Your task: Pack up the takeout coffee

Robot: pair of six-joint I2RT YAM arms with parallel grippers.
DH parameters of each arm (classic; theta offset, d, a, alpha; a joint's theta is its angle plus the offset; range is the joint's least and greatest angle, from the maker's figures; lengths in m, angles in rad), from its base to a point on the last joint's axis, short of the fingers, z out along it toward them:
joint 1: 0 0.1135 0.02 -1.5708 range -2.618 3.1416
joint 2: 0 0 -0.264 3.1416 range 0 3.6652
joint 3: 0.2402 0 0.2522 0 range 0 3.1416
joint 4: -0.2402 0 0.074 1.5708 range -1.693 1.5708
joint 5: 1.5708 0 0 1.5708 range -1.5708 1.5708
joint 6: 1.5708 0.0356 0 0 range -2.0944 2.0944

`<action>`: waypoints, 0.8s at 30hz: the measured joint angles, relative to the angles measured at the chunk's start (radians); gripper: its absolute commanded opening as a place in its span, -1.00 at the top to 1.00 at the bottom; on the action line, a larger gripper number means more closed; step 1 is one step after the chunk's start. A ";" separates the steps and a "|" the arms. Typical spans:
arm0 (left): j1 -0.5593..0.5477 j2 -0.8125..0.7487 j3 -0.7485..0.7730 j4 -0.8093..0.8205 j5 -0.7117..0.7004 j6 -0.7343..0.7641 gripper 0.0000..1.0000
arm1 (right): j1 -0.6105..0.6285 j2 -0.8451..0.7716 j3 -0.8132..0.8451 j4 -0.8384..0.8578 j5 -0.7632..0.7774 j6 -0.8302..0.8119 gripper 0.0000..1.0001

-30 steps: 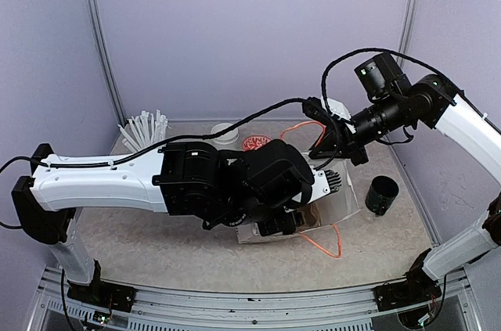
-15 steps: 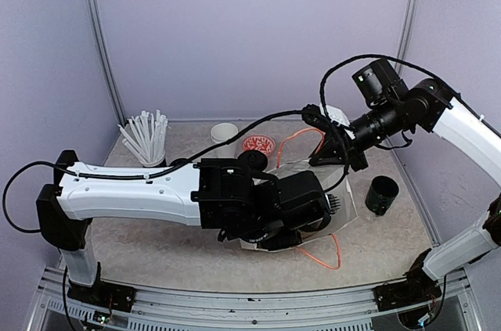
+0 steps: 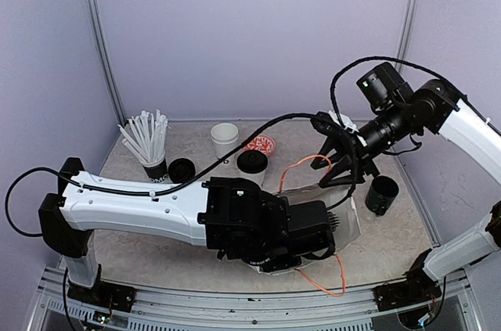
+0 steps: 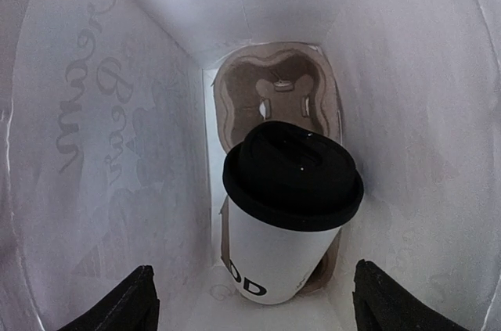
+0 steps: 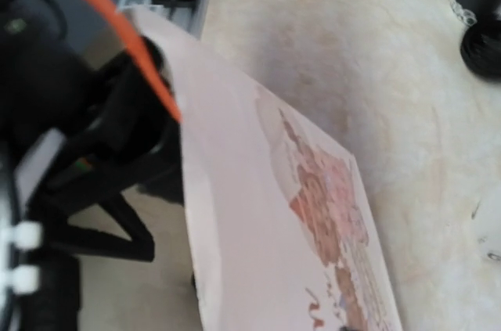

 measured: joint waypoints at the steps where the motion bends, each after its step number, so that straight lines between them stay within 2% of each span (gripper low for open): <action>1: -0.007 0.000 0.000 -0.005 0.000 -0.014 -0.69 | 0.000 0.000 0.018 -0.022 -0.012 -0.016 -0.13; 6: -0.031 0.000 -0.024 -0.011 0.007 -0.072 -0.71 | 0.000 0.000 0.123 -0.105 -0.050 -0.078 -0.21; 12: -0.049 -0.018 -0.200 0.018 0.024 -0.109 -0.73 | -0.011 0.001 0.224 -0.152 -0.053 -0.126 -0.22; 16: -0.055 -0.053 -0.291 0.059 0.024 -0.098 -0.78 | -0.019 0.008 0.237 -0.158 -0.051 -0.139 -0.23; 24: -0.020 -0.086 -0.318 0.179 0.012 -0.012 -0.82 | -0.023 0.023 0.227 -0.156 -0.042 -0.137 -0.23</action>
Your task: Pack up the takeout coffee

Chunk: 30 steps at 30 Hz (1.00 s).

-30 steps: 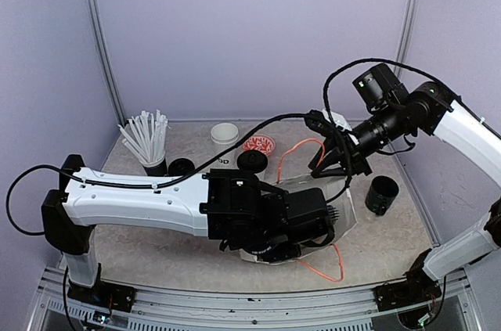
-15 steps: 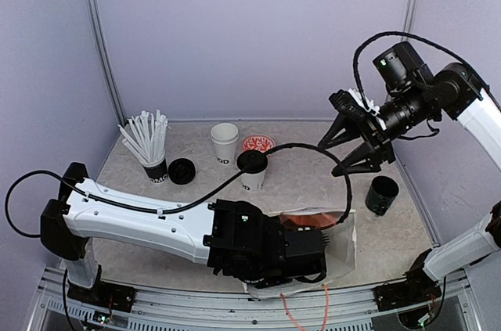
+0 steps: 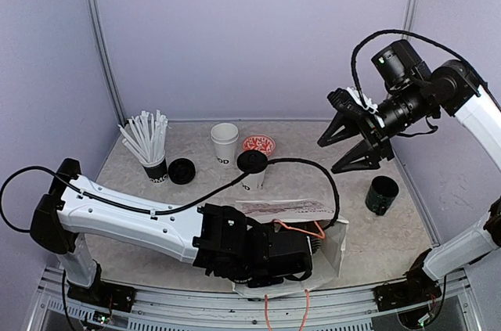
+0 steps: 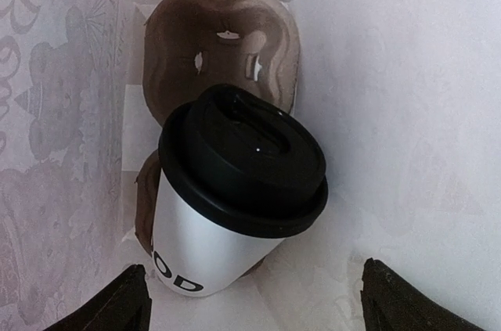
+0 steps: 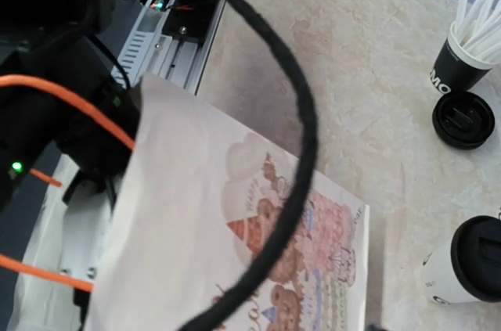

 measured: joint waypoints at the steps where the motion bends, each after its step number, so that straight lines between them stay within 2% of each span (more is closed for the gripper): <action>1: 0.008 0.000 0.001 0.004 -0.002 0.014 -0.82 | -0.002 0.000 -0.001 0.001 0.001 0.003 -0.23; 5: 0.043 0.007 0.031 -0.006 0.007 0.056 -0.81 | -0.057 0.000 -0.021 0.020 0.008 0.016 -0.18; 9: 0.075 0.008 0.060 -0.014 0.047 0.095 -0.80 | -0.203 0.009 -0.084 0.073 -0.008 0.018 -0.10; 12: 0.090 0.008 0.061 -0.016 0.070 0.128 -0.79 | -0.325 0.078 -0.132 0.115 -0.047 0.014 -0.01; 15: 0.090 0.008 0.061 -0.016 0.086 0.156 -0.77 | -0.386 0.179 -0.204 0.178 -0.070 0.018 0.00; 21: 0.097 0.008 0.061 -0.019 0.105 0.207 -0.75 | -0.396 0.344 -0.359 0.313 -0.064 0.071 -0.01; 30: 0.138 0.010 0.061 0.000 0.123 0.281 -0.78 | -0.377 0.522 -0.375 0.436 -0.074 0.124 -0.01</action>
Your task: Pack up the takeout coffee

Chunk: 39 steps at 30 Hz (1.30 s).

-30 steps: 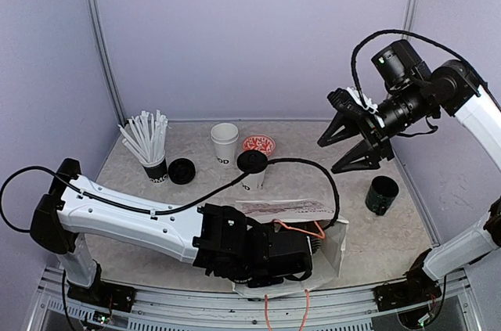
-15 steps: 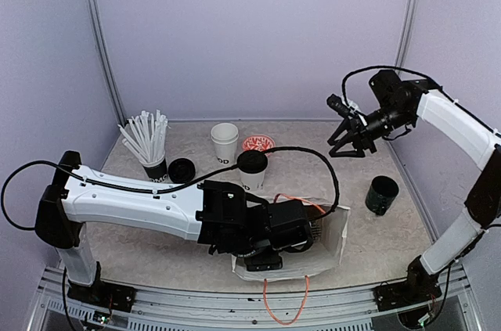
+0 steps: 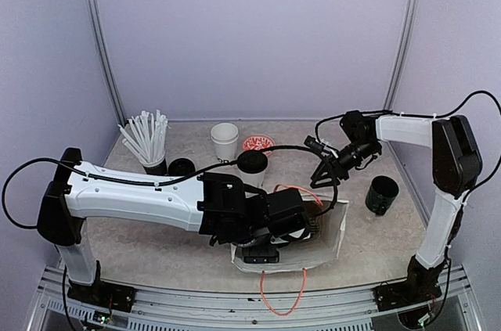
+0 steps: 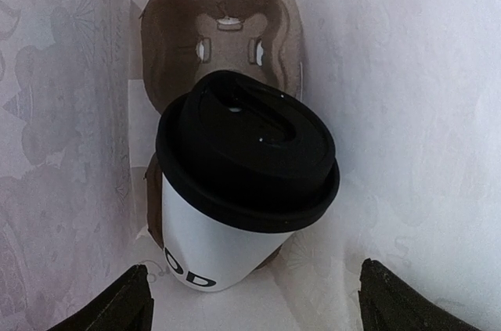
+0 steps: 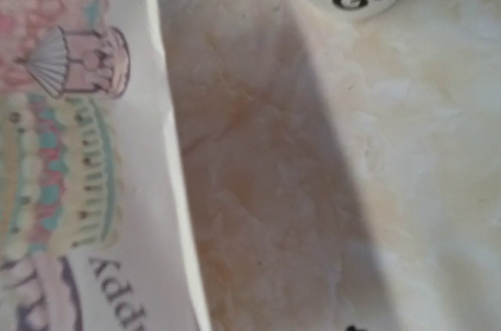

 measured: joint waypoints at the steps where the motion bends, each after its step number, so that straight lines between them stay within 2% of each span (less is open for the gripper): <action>1: 0.004 0.001 0.000 0.003 0.000 0.006 -0.78 | 0.009 0.013 -0.003 0.008 0.000 0.002 -0.02; 8: 0.031 0.036 0.002 0.038 0.005 0.068 -0.81 | 0.080 0.058 -0.015 0.041 -0.010 0.011 -0.03; 23: 0.093 0.096 0.002 0.156 0.012 0.182 -0.83 | 0.102 0.099 -0.014 0.044 -0.054 -0.002 -0.03; 39: 0.106 0.131 0.056 0.153 0.013 0.147 -0.51 | 0.087 0.101 -0.021 0.019 -0.062 -0.027 -0.02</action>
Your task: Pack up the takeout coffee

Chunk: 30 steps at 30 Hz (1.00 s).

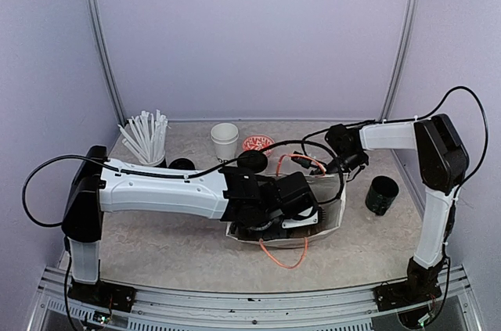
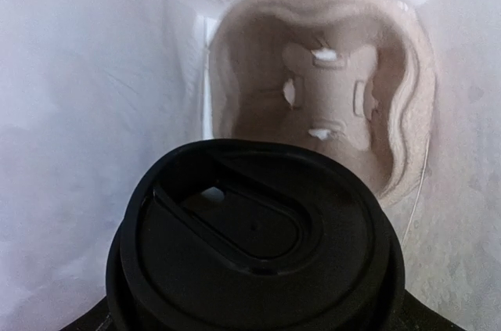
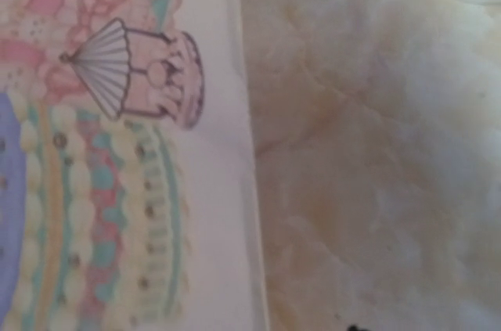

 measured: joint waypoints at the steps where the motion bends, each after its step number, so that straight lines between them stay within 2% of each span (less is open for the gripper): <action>1: 0.000 -0.005 0.002 0.001 0.003 -0.008 -0.50 | -0.006 0.000 -0.001 0.000 0.000 -0.001 -0.02; 7: 0.000 -0.092 0.008 0.027 0.023 -0.040 -0.47 | -0.049 0.000 -0.005 0.000 0.004 -0.001 -0.02; 17: 0.006 -0.243 0.016 0.196 0.101 -0.059 -0.48 | -0.080 -0.006 -0.005 -0.002 0.011 -0.001 -0.03; 30: 0.143 -0.368 -0.040 0.489 0.285 -0.076 -0.48 | -0.135 -0.020 0.112 -0.071 -0.010 0.003 -0.06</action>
